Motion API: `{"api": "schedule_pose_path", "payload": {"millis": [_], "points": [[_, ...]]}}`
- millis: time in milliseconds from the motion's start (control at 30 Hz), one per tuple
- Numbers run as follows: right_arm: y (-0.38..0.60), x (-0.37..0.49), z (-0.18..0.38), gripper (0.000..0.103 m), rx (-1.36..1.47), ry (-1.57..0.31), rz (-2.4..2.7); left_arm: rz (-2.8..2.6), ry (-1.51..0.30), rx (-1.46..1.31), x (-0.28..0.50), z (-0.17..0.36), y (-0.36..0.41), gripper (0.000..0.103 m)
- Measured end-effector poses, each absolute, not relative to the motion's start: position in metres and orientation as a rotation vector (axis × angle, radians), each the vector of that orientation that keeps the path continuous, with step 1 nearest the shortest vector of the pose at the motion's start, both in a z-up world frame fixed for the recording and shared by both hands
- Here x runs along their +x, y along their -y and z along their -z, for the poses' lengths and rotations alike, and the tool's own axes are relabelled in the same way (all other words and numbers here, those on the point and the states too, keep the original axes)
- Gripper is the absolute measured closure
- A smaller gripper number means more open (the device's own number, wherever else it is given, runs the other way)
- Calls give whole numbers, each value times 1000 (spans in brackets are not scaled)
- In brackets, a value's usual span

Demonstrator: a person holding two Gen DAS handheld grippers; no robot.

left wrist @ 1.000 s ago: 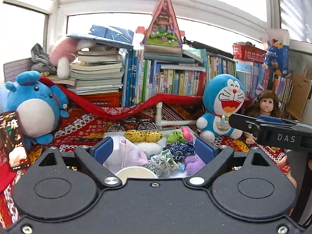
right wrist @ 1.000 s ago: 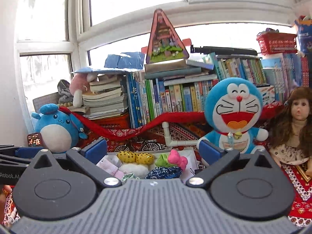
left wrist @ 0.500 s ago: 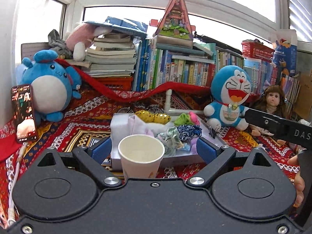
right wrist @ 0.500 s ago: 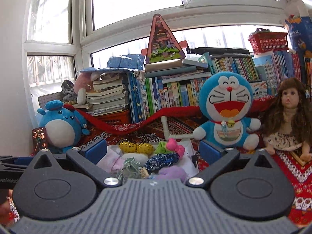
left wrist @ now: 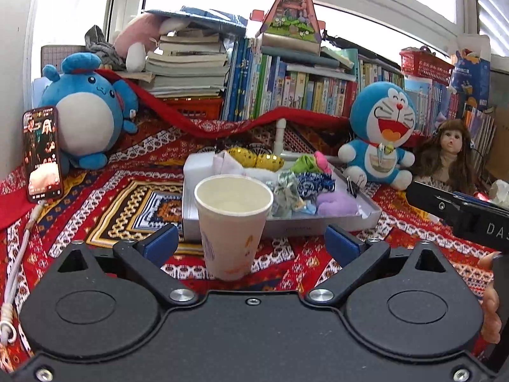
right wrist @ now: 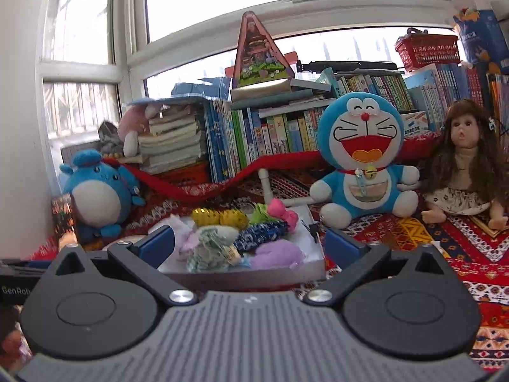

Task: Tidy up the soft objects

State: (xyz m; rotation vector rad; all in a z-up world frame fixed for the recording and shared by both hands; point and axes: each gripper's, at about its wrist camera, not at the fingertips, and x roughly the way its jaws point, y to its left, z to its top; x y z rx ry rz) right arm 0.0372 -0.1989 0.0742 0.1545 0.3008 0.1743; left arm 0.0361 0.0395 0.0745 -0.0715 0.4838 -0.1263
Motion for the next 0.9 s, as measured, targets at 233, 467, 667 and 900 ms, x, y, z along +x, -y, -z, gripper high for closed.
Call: {"api": "schedule_pose_path", "payload": {"millis": [233,467,667,900], "points": [[198,24,-58,0,132,-319,-135,121,-529,-88,34,-54,-39,4],[190,9,-43,0,46,-318,-92,109,-540,-59,29,-39,-32,4],[188,6,-31,0,58,-352,-75,105,-566,-50,30,-29,-27,3],[181,3,-15,0,33,-388,-54,83,-609,-55,29,-14,-27,3]]}}
